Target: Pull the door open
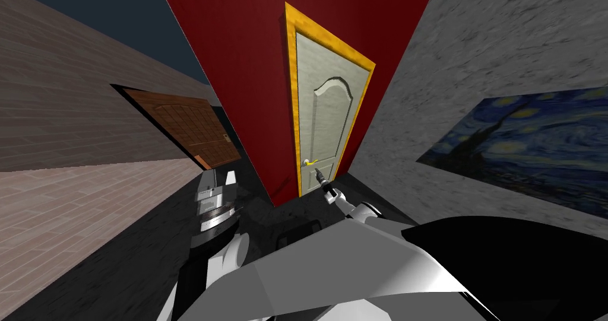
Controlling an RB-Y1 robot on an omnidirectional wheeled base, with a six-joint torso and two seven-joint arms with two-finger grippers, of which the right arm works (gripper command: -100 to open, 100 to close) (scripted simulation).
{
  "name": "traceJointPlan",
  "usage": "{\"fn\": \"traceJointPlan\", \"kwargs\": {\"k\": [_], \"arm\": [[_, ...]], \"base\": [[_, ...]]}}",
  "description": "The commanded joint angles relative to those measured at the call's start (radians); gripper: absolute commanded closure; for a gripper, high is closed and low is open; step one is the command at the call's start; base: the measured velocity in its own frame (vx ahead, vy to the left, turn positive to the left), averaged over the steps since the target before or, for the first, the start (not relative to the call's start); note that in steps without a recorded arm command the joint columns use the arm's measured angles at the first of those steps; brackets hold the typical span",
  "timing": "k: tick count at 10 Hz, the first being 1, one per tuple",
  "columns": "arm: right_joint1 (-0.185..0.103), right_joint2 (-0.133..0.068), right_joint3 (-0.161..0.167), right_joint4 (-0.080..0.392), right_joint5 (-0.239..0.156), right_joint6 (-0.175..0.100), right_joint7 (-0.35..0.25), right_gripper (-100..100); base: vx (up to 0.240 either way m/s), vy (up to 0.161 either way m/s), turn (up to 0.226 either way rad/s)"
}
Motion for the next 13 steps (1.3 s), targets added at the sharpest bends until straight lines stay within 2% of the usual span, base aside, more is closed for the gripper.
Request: {"fn": "traceJointPlan", "kwargs": {"k": [1, 4, 5, 6, 7, 8, 9, 10, 12, 13], "arm": [[-0.017, -0.003, 0.003, 0.038, 0.002, -0.01, -0.002, -100], [-0.043, -0.009, 0.008, 0.097, 0.006, -0.021, -0.008, -100], [-0.038, -0.007, 0.007, 0.087, 0.005, -0.021, -0.006, -100], [-0.024, -0.034, -0.008, 0.099, -0.006, -0.037, -0.02, -100], [-0.024, -0.034, -0.008, 0.099, -0.006, -0.037, -0.02, -100], [-0.005, -0.066, -0.026, 0.111, -0.019, -0.055, -0.037, -100], [-0.005, -0.066, -0.026, 0.111, -0.019, -0.055, -0.037, -100], [0.01, -0.09, -0.04, 0.12, -0.029, -0.069, -0.049, -100], [0.01, -0.09, -0.04, 0.119, -0.029, -0.069, -0.049, -100], [0.017, -0.103, -0.046, 0.125, -0.035, -0.076, -0.056, -100]], "base": [[0.055, -0.042, 0.043], [0.049, -0.039, 0.033], [0.027, -0.02, 0.01], [0.098, 0.054, 0.251], [0.116, 0.06, 0.116], [0.175, 0.119, 0.276], [0.145, 0.095, 0.116], [0.11, 0.084, 0.173], [0.06, 0.031, 0.05], [0.034, 0.005, 0.097]]}}
